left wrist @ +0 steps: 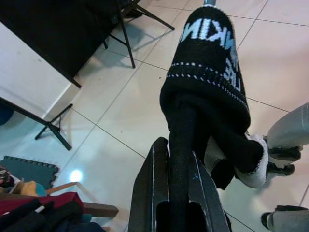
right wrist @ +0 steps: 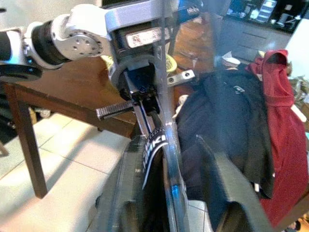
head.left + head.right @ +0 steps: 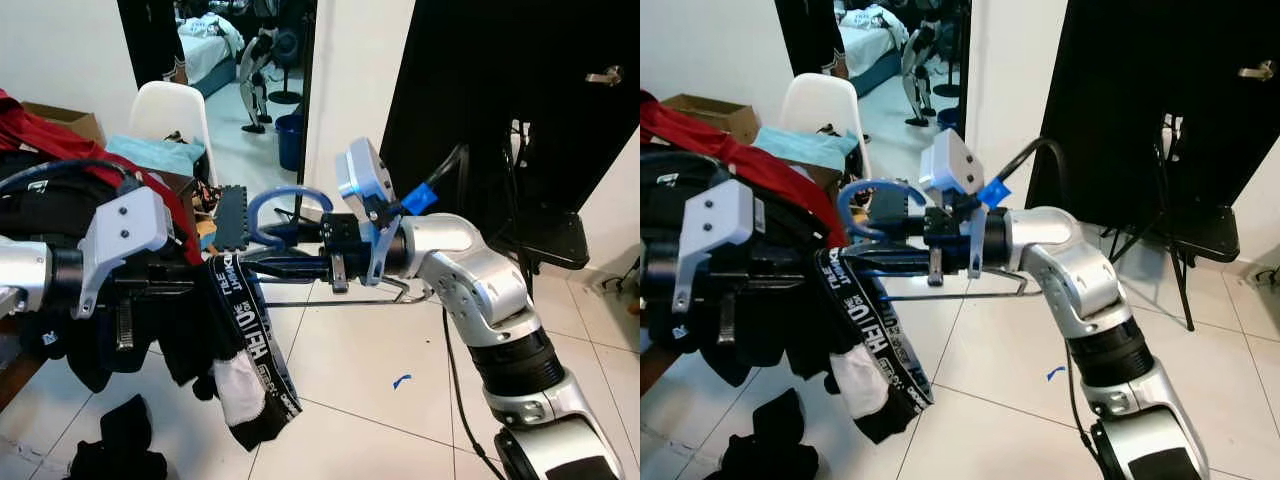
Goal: Hang hanger
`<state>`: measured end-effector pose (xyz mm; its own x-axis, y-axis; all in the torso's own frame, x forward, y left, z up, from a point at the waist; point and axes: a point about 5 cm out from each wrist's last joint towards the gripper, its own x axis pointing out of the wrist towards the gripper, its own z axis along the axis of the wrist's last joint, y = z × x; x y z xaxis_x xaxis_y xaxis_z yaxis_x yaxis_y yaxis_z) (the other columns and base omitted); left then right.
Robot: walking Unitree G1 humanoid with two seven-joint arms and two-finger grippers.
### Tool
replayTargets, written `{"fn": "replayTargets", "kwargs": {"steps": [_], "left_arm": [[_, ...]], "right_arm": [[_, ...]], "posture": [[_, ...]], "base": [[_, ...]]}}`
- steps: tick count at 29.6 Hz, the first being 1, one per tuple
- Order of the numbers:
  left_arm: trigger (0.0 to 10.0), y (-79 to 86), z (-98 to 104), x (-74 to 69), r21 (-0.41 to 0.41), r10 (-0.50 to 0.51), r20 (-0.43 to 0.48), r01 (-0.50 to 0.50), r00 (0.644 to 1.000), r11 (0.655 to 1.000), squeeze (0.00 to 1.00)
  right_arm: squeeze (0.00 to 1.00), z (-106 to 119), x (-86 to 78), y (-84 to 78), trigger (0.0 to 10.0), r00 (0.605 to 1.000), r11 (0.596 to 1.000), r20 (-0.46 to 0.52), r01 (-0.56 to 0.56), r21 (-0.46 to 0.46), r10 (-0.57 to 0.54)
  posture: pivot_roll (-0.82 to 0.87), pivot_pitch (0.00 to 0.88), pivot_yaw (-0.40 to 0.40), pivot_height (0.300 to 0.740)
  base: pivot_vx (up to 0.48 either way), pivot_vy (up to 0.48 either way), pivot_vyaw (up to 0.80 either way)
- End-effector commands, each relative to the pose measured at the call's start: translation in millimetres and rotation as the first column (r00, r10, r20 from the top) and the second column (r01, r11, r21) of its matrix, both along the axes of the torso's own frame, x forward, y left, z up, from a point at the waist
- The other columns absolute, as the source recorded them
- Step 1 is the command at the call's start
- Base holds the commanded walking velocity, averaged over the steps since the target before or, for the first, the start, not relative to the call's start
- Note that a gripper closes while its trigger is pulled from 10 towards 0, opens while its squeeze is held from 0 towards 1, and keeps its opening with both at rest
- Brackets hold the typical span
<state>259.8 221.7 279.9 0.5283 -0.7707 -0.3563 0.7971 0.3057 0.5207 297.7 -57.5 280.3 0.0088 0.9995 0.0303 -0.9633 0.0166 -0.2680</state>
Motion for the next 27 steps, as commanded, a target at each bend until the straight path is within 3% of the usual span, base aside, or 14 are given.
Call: {"fn": "replayTargets", "kwargs": {"steps": [1, 4, 8, 9, 10, 11, 12, 13, 19, 21, 22, 23, 24, 27], "left_arm": [[0.0, 7.8, 23, -2.4, 0.004, -0.003, 0.09, 0.002, 0.996, 1.0, 0.0], [0.0, 17.1, 36, -2.0, 0.019, 0.012, 0.124, -0.014, 0.992, 1.0, 0.0], [0.0, 27.9, 59, -2.1, 0.07, 0.01, 0.184, -0.023, 0.983, 0.997, 0.0], [0.0, 30.6, 64, -1.1, 0.084, 0.012, 0.196, -0.029, 0.98, 0.996, 0.0], [0.0, 30.6, 64, -1.1, 0.084, 0.012, 0.196, -0.029, 0.98, 0.996, 0.0], [0.0, 33.0, 67, -0.3, 0.101, 0.012, 0.206, -0.033, 0.979, 0.994, 0.0], [0.0, 33.0, 67, -0.3, 0.101, 0.012, 0.206, -0.033, 0.979, 0.994, 0.0], [0.0, 35.4, 70, 1.1, 0.117, 0.014, 0.214, -0.04, 0.977, 0.992, 0.0], [0.0, 39.2, 72, 3.7, 0.128, 0.02, 0.225, -0.05, 0.974, 0.991, 0.0], [0.0, 36.9, 75, 7.0, 0.103, 0.014, 0.246, -0.041, 0.969, 0.994, 0.0], [0.0, 36.9, 75, 7.0, 0.103, 0.014, 0.246, -0.041, 0.969, 0.994, 0.0], [0.0, 34.6, 78, 8.8, 0.092, 0.009, 0.259, -0.034, 0.966, 0.995, 0.0], [0.0, 32.9, 81, 11.1, 0.082, 0.007, 0.274, -0.031, 0.962, 0.996, 0.0], [0.0, 31.9, 82, 12.6, 0.078, 0.007, 0.283, -0.03, 0.959, 0.997, 0.0]], "right_arm": [[1.0, -5, 4.5, -5.5, 10.0, 0.999, 1.0, -0.026, 0.026, -0.008, -0.026], [1.0, -4, 9.6, -22.0, 10.0, 0.997, 0.998, -0.042, 0.069, 0.003, -0.069], [1.0, -3, 18.9, -62.2, 10.0, 0.983, 0.986, -0.082, 0.165, 0.029, -0.162], [1.0, -1, 22.6, -72.5, 10.0, 0.974, 0.976, -0.097, 0.209, 0.057, -0.203], [1.0, -1, 22.6, -72.5, 10.0, 0.974, 0.976, -0.097, 0.209, 0.057, -0.203], [1.0, 3, 26.4, -86.1, 10.0, 0.961, 0.96, -0.121, 0.261, 0.102, -0.249], [1.0, 3, 26.4, -86.1, 10.0, 0.961, 0.96, -0.121, 0.261, 0.102, -0.249], [1.0, 6, 27.9, -99.0, 10.0, 0.949, 0.942, -0.154, 0.299, 0.15, -0.277], [1.0, -2, 16.9, -109.0, 10.0, 0.952, 0.952, -0.2, 0.264, 0.158, -0.231], [1.0, -29, -8.7, -89.8, 10.0, 0.966, 0.995, -0.245, 0.091, 0.036, -0.079], [1.0, -29, -8.7, -89.8, 10.0, 0.966, 0.995, -0.245, 0.091, 0.036, -0.079], [0.74, -40, -20.4, -77.6, 10.0, 0.962, 1.0, -0.275, 0.003, -0.01, -0.006], [0.0, -49, -28.7, -67.1, 10.0, 0.954, 0.997, -0.297, -0.062, -0.039, 0.048], [0.0, -54, -32.9, -61.4, 10.0, 0.949, 0.994, -0.308, -0.095, -0.051, 0.075]], "posture": [[-0.02, 0.0, -0.037, 0.74], [-0.02, 0.0, -0.034, 0.74], [-0.02, 0.0, -0.029, 0.74], [-0.02, 0.0, -0.024, 0.74], [-0.02, 0.0, -0.024, 0.74], [-0.02, 0.0, -0.02, 0.74], [-0.02, 0.0, -0.02, 0.74], [-0.02, 0.0, -0.017, 0.74], [-0.03, 0.0, -0.008, 0.74], [-0.03, 0.0, -0.003, 0.74], [-0.03, 0.0, -0.003, 0.74], [-0.03, 0.0, -0.001, 0.74], [-0.03, 0.0, 0.0, 0.74], [-0.02, 0.0, 0.0, 0.74]], "base": [[0.0, 0.0, 0.0], [0.0, 0.0, 0.0], [0.0, 0.0, 0.0], [0.0, 0.0, 0.0], [0.0, 0.0, 0.0], [0.0, 0.0, 0.0], [0.0, 0.0, 0.0], [0.0, 0.0, 0.0], [0.0, 0.0, 0.0], [0.0, 0.0, 0.0], [0.0, 0.0, 0.0], [0.0, 0.0, 0.0], [0.0, 0.0, 0.0], [0.0, 0.0, 0.0]]}}
